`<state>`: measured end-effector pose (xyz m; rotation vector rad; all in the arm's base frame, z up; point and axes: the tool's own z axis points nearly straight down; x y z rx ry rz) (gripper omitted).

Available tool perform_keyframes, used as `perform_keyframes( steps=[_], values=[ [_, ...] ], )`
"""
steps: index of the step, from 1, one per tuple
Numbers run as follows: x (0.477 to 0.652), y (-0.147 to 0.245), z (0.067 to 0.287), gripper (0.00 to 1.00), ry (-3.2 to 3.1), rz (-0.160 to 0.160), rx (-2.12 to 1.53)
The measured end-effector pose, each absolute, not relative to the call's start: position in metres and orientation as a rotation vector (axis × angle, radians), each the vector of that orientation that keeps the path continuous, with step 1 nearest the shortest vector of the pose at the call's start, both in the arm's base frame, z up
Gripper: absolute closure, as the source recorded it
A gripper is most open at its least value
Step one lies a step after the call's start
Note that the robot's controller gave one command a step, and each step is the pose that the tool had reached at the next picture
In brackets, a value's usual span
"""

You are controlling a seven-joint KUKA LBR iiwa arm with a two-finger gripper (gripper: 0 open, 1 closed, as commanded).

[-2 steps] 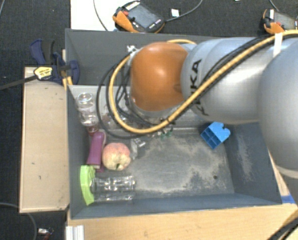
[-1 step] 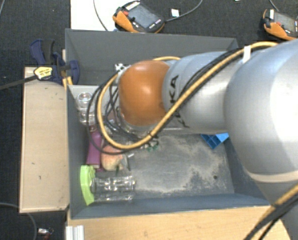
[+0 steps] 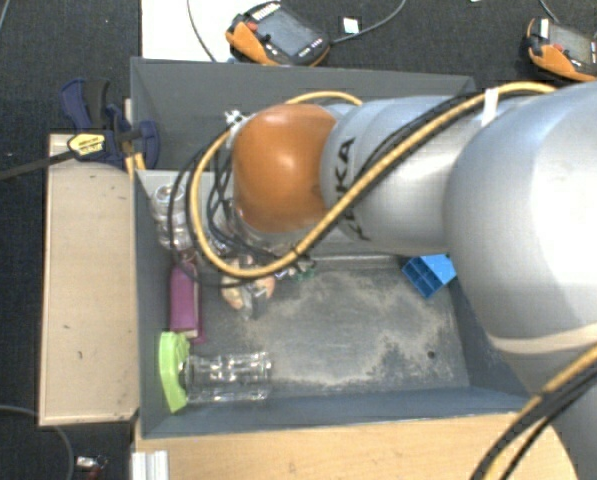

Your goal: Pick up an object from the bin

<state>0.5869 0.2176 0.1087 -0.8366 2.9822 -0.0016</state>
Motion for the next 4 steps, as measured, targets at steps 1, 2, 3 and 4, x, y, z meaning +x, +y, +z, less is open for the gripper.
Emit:
perform_keyframes(
  steps=[1, 2, 3, 4],
  values=[
    [0.587, 0.227, 0.084, 1.0, 3.036, -0.012, -0.655],
    [0.587, 0.227, 0.084, 1.0, 3.036, -0.012, -0.653],
    [0.593, 0.236, 0.146, 1.0, 3.014, -0.01, -0.699],
    [0.596, 0.219, 0.087, 1.0, 3.014, 0.0, -0.697]
  ],
)
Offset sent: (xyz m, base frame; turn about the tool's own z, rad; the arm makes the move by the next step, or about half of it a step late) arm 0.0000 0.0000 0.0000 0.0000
